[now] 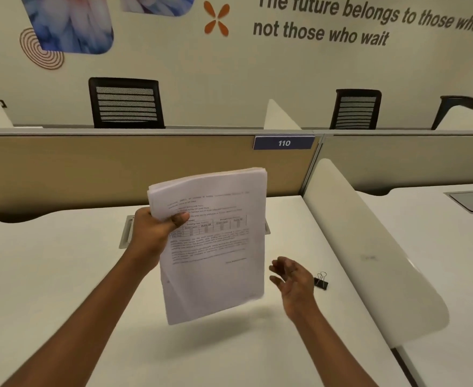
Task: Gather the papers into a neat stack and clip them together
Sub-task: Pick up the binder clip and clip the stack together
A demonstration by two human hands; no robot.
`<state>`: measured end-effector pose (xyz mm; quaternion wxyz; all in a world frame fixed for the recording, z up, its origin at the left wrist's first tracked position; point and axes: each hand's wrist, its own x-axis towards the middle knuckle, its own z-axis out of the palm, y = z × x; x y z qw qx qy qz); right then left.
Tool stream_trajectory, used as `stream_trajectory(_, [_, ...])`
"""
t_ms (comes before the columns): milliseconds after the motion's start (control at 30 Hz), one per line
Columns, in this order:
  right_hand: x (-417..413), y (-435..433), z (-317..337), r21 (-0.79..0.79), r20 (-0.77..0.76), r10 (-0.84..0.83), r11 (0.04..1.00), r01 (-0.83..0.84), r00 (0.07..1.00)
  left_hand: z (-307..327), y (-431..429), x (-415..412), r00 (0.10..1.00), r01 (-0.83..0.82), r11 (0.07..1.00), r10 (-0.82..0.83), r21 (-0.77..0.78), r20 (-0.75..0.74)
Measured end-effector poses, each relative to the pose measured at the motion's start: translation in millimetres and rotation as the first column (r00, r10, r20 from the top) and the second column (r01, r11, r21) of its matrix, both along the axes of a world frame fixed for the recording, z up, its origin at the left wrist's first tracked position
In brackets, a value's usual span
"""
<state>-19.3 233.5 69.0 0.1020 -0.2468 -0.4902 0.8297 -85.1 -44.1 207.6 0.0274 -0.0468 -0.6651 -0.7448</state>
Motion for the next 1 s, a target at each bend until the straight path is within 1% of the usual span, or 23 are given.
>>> stream_trajectory(67, [-5.4,19.8,-2.4,0.213,0.095,0.030,0.976,-0.050,0.995,-3.8,2.3,2.5,0.999,0.051,0.998,-0.051,-0.045,-0.001])
stream_trajectory(100, [-7.3,30.1,-7.8,0.331,0.165,0.031,0.940,-0.085,0.986,-6.2,3.8,3.7,0.998,0.061,0.996,-0.060,-0.058,0.010])
stream_trajectory(133, [-8.5,40.1,-14.6,0.458,0.245,0.011,0.880,-0.126,0.969,-8.8,5.0,4.7,0.998,0.064,0.996,-0.063,-0.067,0.023])
stream_trajectory(167, [-9.1,51.1,-22.9,0.592,0.323,-0.034,0.787,-0.174,0.946,-11.1,5.9,5.8,0.997,0.069,0.995,-0.067,-0.074,0.032])
stream_trajectory(200, [-9.6,62.4,-31.4,0.735,0.379,-0.100,0.637,-0.233,0.920,-12.7,6.6,7.6,0.996,0.078,0.994,-0.075,-0.080,0.038])
stream_trajectory(233, [-9.8,73.0,-39.5,0.839,0.423,-0.169,0.444,-0.314,0.890,-14.0,6.9,9.4,0.995,0.090,0.992,-0.087,-0.085,0.039])
stream_trajectory(267, [-9.6,82.5,-46.2,0.875,0.467,-0.239,0.266,-0.405,0.852,-15.4,6.8,11.3,0.994,0.102,0.991,-0.099,-0.089,0.039])
stream_trajectory(300, [-9.4,90.4,-50.1,0.863,0.504,-0.307,0.127,-0.490,0.808,-16.8,6.3,13.4,0.993,0.114,0.989,-0.110,-0.093,0.039])
stream_trajectory(333, [-9.4,98.0,-54.2,0.831,0.535,-0.349,0.056,-0.553,0.769,-18.3,5.9,15.6,0.992,0.121,0.988,-0.117,-0.093,0.045])
stream_trajectory(367, [-9.8,104.3,-56.7,0.811,0.553,-0.364,0.032,-0.584,0.749,-20.2,5.3,17.9,0.991,0.126,0.988,-0.122,-0.091,0.053])
stream_trajectory(400, [-11.6,111.1,-61.0,0.801,0.570,-0.355,0.041,-0.597,0.741,-22.7,4.6,19.7,0.990,0.132,0.988,-0.127,-0.085,0.063])
stream_trajectory(433, [-13.9,117.7,-65.8,0.799,0.585,-0.325,0.074,-0.597,0.743,-25.5,3.8,20.9,0.989,0.136,0.987,-0.130,-0.082,0.074])
stream_trajectory(500, [-18.2,127.7,-72.6,0.806,0.592,-0.239,0.180,-0.564,0.770,-29.5,2.5,22.8,0.987,0.140,0.987,-0.133,-0.081,0.092])
stream_trajectory(567, [-20.2,134.8,-76.6,0.817,0.562,-0.183,0.272,-0.508,0.807,-32.2,2.0,23.0,0.985,0.147,0.985,-0.138,-0.085,0.103])
stream_trajectory(633, [-21.4,140.4,-80.4,0.828,0.534,-0.173,0.305,-0.471,0.827,-33.4,2.3,22.4,0.983,0.157,0.983,-0.146,-0.094,0.108])
stream_trajectory(733, [-25.1,147.8,-85.0,0.832,0.540,-0.170,0.256,-0.492,0.825,-35.0,2.1,19.9,0.983,0.160,0.982,-0.150,-0.097,0.109])
stream_trajectory(867, [-30.1,147.7,-78.8,0.813,0.580,-0.165,0.179,-0.555,0.797,-35.3,2.4,17.0,0.982,0.170,0.981,-0.161,-0.091,0.103])
stream_trajectory(1000, [-32.4,145.4,-73.6,0.816,0.574,-0.176,0.205,-0.540,0.800,-35.6,2.8,16.5,0.982,0.168,0.982,-0.160,-0.084,0.097])
